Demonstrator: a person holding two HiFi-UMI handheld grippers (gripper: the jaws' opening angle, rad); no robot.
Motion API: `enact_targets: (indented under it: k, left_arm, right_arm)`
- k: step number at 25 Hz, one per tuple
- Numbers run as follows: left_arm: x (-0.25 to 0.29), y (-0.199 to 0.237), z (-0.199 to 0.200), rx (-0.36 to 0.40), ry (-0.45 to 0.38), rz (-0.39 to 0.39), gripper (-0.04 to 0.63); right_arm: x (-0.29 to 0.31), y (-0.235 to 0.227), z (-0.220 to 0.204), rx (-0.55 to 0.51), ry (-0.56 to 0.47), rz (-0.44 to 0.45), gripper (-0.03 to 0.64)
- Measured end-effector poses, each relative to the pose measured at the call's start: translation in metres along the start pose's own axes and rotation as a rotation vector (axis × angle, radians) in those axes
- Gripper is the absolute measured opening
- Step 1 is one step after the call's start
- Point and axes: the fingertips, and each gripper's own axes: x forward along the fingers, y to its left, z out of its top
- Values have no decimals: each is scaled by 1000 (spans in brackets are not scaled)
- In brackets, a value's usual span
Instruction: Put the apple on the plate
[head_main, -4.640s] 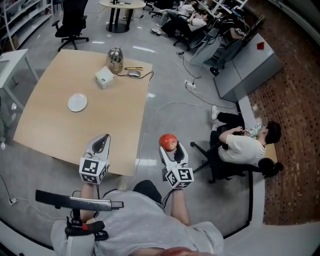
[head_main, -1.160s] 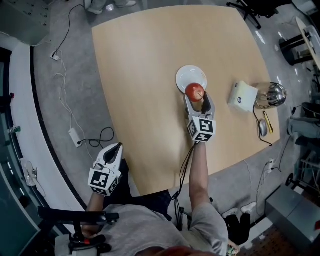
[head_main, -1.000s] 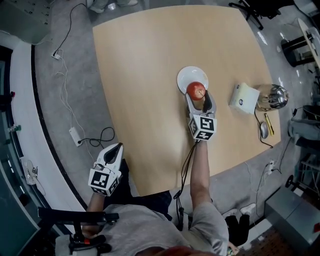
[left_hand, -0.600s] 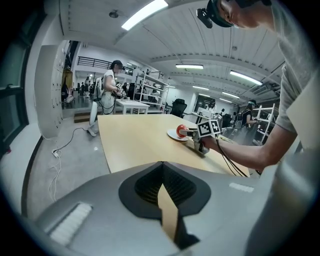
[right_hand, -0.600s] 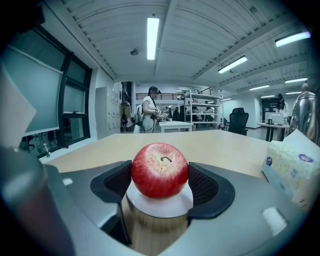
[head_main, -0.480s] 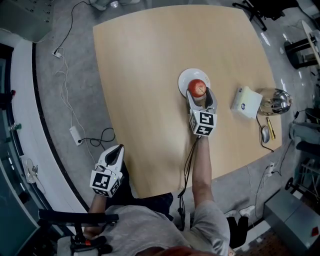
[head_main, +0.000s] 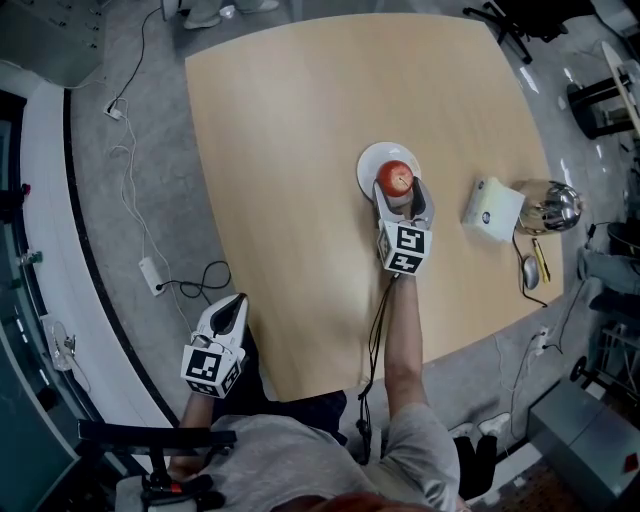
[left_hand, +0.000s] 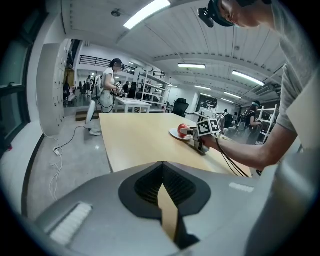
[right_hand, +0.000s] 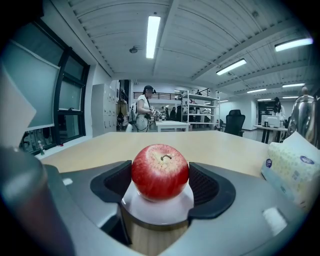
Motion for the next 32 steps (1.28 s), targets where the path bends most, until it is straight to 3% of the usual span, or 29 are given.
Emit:
enact_targets:
  k: [15,32]
  left_arm:
    - [-9,-2,9,13,-28,-15,20]
    - [-40,-16,56,63,-137,-77,20]
  right_arm:
    - [-17,-2,16,20,-21,-26,371]
    - [-101,16,71,65,-107,-59,357]
